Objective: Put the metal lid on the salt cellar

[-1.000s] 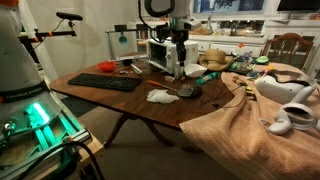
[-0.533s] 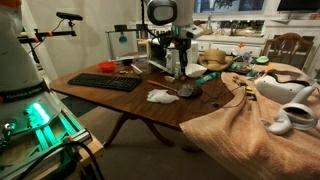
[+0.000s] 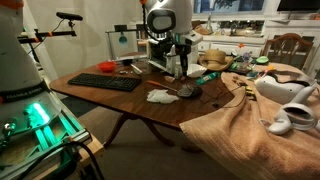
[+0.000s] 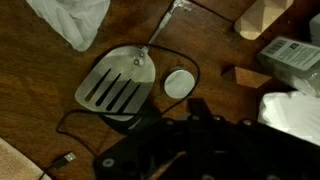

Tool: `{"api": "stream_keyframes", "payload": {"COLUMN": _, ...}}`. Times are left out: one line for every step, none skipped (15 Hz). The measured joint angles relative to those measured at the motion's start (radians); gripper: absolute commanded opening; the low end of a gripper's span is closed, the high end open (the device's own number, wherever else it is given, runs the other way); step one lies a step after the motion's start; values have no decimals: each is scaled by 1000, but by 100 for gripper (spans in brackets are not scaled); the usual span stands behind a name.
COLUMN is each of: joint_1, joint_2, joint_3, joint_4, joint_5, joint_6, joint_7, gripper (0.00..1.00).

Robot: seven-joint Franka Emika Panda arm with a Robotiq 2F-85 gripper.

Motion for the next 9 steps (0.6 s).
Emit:
{"api": "stream_keyframes", "payload": {"joint_1": -1, "joint_2": 0, "joint_3": 0, "joint_4": 0, "joint_5": 1, "joint_6": 0, "joint_7": 0, "gripper": 0}}
{"api": "stream_keyframes", "payload": {"joint_1": -1, "joint_2": 0, "joint_3": 0, "joint_4": 0, "joint_5": 0, "joint_6": 0, "joint_7": 0, "gripper": 0}}
{"api": "stream_keyframes", "payload": {"joint_1": -1, "joint_2": 0, "joint_3": 0, "joint_4": 0, "joint_5": -1, "joint_6": 0, "joint_7": 0, "gripper": 0}}
{"api": "stream_keyframes", "payload": {"joint_1": -2, "joint_2": 2, "joint_3": 1, "joint_4": 0, "joint_5": -1, "joint_6": -1, "joint_7": 0, "gripper": 0}}
{"api": "stream_keyframes", "payload": {"joint_1": -2, "joint_2": 6, "joint_3": 1, "joint_4": 0, "joint_5": -1, "joint_6": -1, "joint_7": 0, "gripper": 0}}
{"api": "stream_keyframes", "payload": {"joint_1": -4, "joint_2": 13, "joint_3": 1, "joint_4": 1, "joint_5": -1, "joint_6": -1, "joint_7": 0, "gripper": 0}}
{"api": "stream_keyframes", "payload": {"joint_1": -7, "joint_2": 22, "joint_3": 1, "joint_4": 4, "joint_5": -1, "joint_6": -1, "joint_7": 0, "gripper": 0}}
{"api": "stream_keyframes", "payload": {"joint_1": -10, "joint_2": 33, "joint_3": 1, "joint_4": 9, "joint_5": -1, "joint_6": -1, "joint_7": 0, "gripper": 0}}
{"api": "stream_keyframes", "payload": {"joint_1": -14, "joint_2": 45, "joint_3": 2, "joint_4": 17, "joint_5": -1, "joint_6": -1, "joint_7": 0, "gripper": 0}}
